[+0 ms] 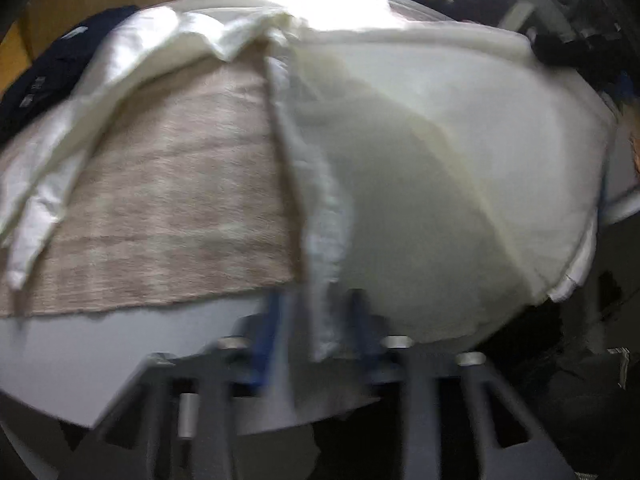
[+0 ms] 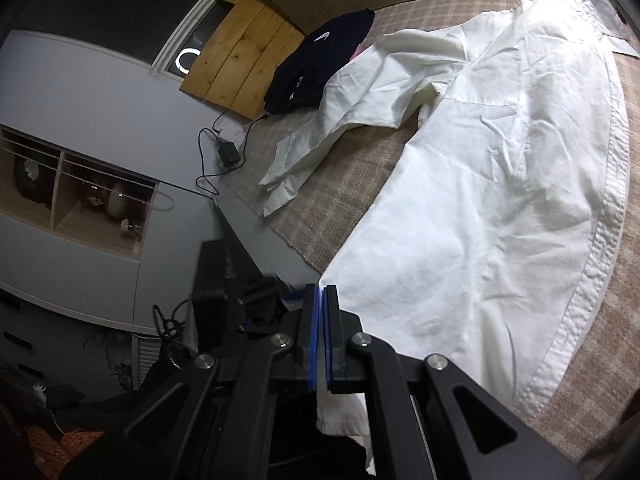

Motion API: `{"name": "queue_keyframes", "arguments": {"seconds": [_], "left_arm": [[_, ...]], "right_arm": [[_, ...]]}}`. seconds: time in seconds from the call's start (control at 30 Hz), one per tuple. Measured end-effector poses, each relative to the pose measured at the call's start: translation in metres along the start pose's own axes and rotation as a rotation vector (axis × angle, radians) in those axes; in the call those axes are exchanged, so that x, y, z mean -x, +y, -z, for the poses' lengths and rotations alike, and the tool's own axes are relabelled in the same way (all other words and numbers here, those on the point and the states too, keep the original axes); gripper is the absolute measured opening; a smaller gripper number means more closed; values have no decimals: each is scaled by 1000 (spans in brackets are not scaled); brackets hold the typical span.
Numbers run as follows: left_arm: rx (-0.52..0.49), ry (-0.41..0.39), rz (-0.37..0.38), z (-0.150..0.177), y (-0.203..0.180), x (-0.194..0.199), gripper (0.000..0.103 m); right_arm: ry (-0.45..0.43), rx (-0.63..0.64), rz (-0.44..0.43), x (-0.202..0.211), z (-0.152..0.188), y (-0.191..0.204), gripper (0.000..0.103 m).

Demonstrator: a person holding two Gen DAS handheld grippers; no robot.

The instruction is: Fold clothes

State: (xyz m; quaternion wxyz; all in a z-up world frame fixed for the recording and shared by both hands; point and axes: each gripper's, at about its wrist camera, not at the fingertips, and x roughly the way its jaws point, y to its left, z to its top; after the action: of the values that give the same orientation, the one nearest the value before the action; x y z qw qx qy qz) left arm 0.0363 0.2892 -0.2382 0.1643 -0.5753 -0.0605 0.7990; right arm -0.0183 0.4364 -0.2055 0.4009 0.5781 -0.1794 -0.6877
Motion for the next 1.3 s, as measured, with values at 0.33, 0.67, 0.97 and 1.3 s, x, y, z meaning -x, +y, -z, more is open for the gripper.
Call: {"name": "queue_keyframes", "arguments": {"seconds": [0.33,0.67,0.97,1.3], "left_arm": [[146,-90,244,9,15,32,1],[176,-90,226,4,16,24,1],[293,-44,145,14,60,17,8],[331,-131,106,-122,118,22,44]], "right_arm": [[184,50,217,-20,-30,-7,27],[197,274,582,-118,-177,-25,36],[178,142,459,-83,-191,-60,36],[142,66,326,-92,-122,-39,36]]}}
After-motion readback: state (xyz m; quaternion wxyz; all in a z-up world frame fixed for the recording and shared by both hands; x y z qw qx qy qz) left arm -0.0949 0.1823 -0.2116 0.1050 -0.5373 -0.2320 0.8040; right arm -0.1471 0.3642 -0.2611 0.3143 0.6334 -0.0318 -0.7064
